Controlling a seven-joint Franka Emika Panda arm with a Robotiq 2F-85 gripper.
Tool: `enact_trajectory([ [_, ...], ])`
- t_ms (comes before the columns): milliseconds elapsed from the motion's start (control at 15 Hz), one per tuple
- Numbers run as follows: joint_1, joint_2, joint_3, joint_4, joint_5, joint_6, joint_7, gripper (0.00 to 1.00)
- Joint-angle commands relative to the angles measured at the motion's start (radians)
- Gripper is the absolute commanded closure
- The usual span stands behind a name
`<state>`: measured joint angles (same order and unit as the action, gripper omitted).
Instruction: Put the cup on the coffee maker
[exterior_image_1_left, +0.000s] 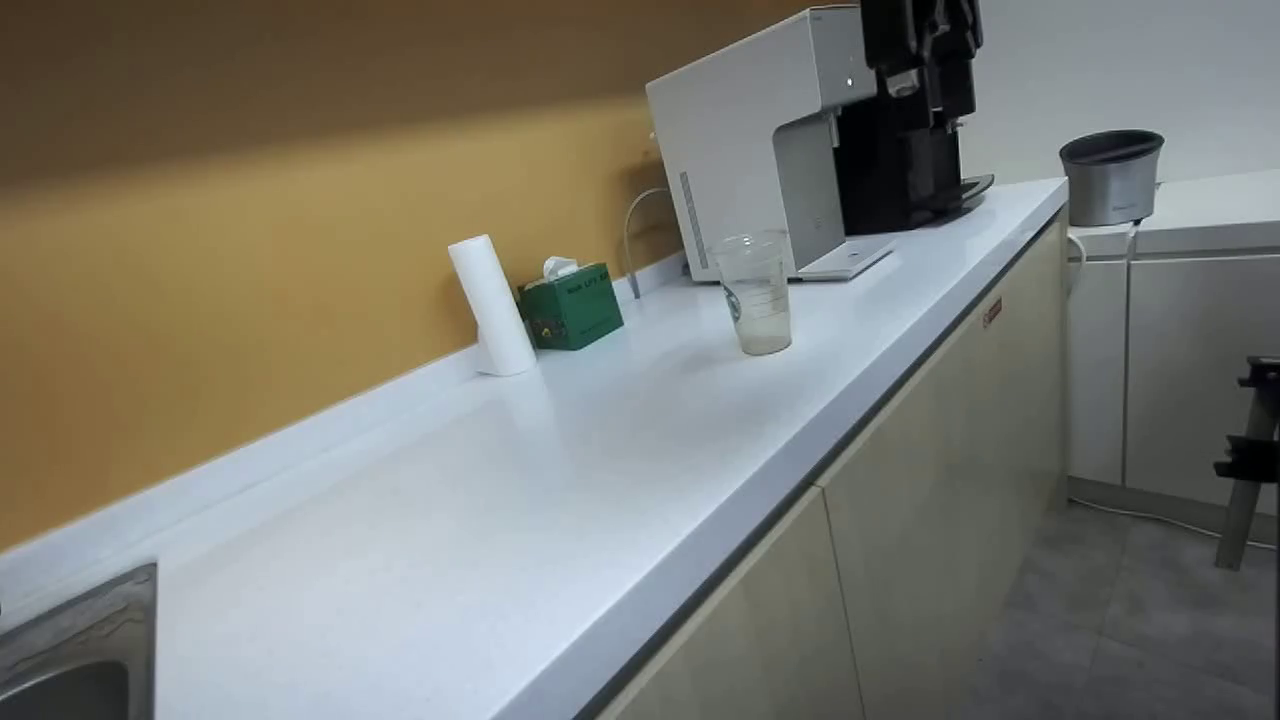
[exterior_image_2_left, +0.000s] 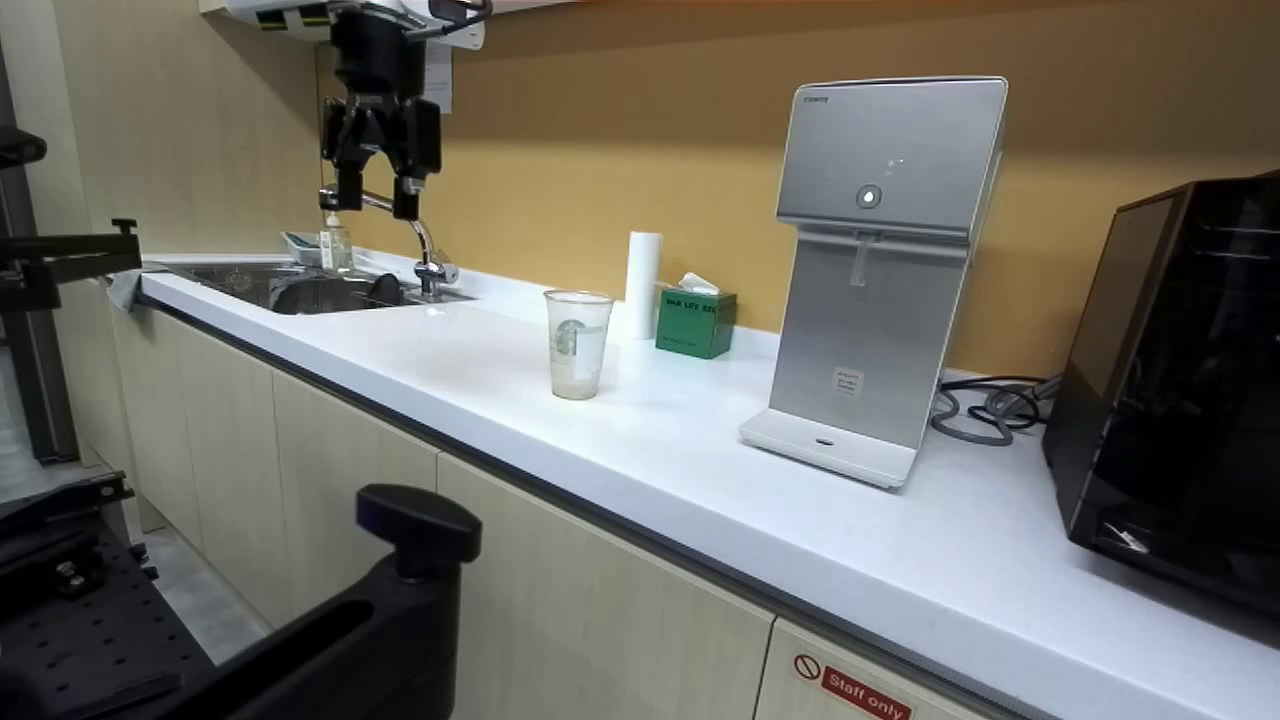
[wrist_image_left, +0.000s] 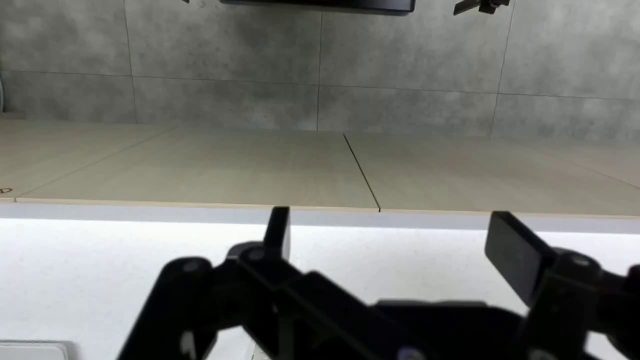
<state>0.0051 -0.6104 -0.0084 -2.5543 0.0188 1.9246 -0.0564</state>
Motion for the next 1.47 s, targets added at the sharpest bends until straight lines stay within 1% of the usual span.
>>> enact_trajectory([
  [0,-0.013,0.01,0.021,-0.007,-0.032,0.073,0.04,0.0],
  [333,-0.042,0.086,0.042,-0.052,-0.071,0.384,0.11,0.0],
  [533,-0.074,0.156,0.067,-0.074,-0.113,0.547,0.161,0.0],
  [600,-0.086,0.18,0.076,-0.075,-0.132,0.584,0.178,0.0],
  [867,-0.121,0.267,0.105,-0.073,-0.194,0.684,0.253,0.0],
  [933,-0.113,0.276,0.102,-0.069,-0.186,0.666,0.249,0.0],
  [1000,-0.096,0.255,0.078,-0.08,-0.167,0.66,0.198,0.0],
  [1267,-0.095,0.279,0.08,-0.079,-0.167,0.667,0.204,0.0],
  [1333,-0.117,0.279,0.096,-0.082,-0.191,0.699,0.259,0.0],
  [1400,-0.135,0.288,0.108,-0.092,-0.21,0.76,0.305,0.0],
])
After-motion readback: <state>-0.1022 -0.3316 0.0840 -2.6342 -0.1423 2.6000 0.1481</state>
